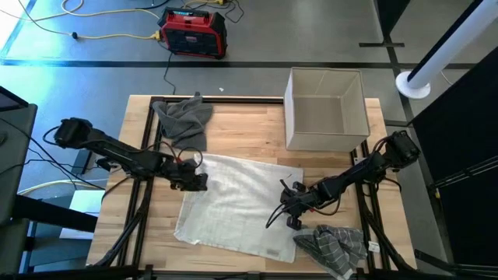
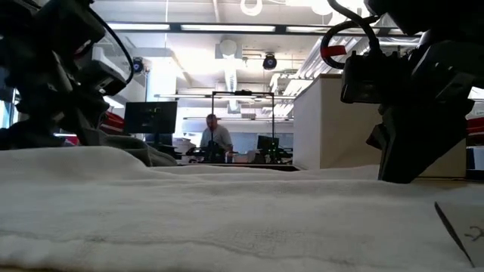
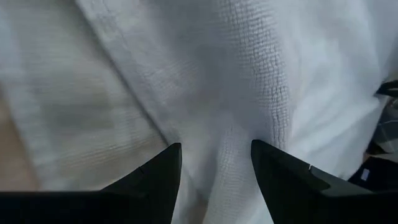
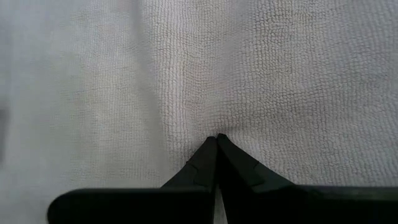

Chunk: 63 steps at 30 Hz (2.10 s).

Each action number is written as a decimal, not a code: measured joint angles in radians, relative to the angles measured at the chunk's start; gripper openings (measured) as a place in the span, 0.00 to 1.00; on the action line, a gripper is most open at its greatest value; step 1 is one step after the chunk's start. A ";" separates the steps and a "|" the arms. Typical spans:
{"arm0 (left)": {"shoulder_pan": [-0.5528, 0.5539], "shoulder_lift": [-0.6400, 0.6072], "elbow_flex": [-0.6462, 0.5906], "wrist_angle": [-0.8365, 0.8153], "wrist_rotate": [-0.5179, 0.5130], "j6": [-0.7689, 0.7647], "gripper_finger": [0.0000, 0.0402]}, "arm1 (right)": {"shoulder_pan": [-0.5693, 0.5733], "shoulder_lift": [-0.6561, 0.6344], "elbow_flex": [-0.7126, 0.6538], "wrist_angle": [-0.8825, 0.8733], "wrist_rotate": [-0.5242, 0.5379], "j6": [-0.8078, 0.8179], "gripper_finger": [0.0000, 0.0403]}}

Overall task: Fold towel
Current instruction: Fold the white patterned towel

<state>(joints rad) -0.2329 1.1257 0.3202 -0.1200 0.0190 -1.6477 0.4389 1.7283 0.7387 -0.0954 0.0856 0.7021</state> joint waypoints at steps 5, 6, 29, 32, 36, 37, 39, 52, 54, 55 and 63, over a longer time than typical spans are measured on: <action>0.000 0.042 0.000 0.082 -0.003 0.001 0.46 | 0.000 0.000 0.000 0.001 0.000 0.000 0.00; 0.000 0.048 0.000 0.084 -0.004 0.000 0.46 | 0.000 0.000 0.000 0.002 0.000 0.000 0.00; -0.018 0.069 0.181 -0.333 0.053 0.109 0.37 | 0.000 0.000 0.000 0.004 -0.005 0.005 0.00; -0.018 0.069 0.195 -0.347 0.012 0.113 0.35 | 0.000 0.000 0.000 0.003 -0.004 0.004 0.00; -0.018 0.089 0.195 -0.342 -0.032 0.114 0.33 | 0.000 0.000 0.000 0.003 -0.005 -0.002 0.00; -0.018 0.102 0.195 -0.349 -0.038 0.116 0.33 | 0.000 0.000 0.000 0.003 -0.005 -0.003 0.00; -0.018 0.130 0.195 -0.345 -0.056 0.124 0.33 | 0.000 0.000 0.001 0.003 -0.006 -0.004 0.00; -0.018 0.193 0.196 -0.264 -0.076 0.149 0.32 | -0.001 0.000 0.001 0.003 -0.014 -0.001 0.00; -0.017 0.191 0.196 -0.275 -0.069 0.150 0.32 | -0.001 0.000 0.001 0.004 -0.015 -0.002 0.00; -0.017 0.191 0.196 -0.276 -0.065 0.150 0.32 | -0.001 0.000 0.001 0.004 -0.015 -0.003 0.00; -0.017 0.192 0.194 -0.280 -0.049 0.181 0.08 | -0.001 0.000 0.001 0.004 -0.016 -0.003 0.00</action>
<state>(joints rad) -0.2501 1.3174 0.5140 -0.3996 -0.0299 -1.4662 0.4377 1.7287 0.7395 -0.0917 0.0692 0.6991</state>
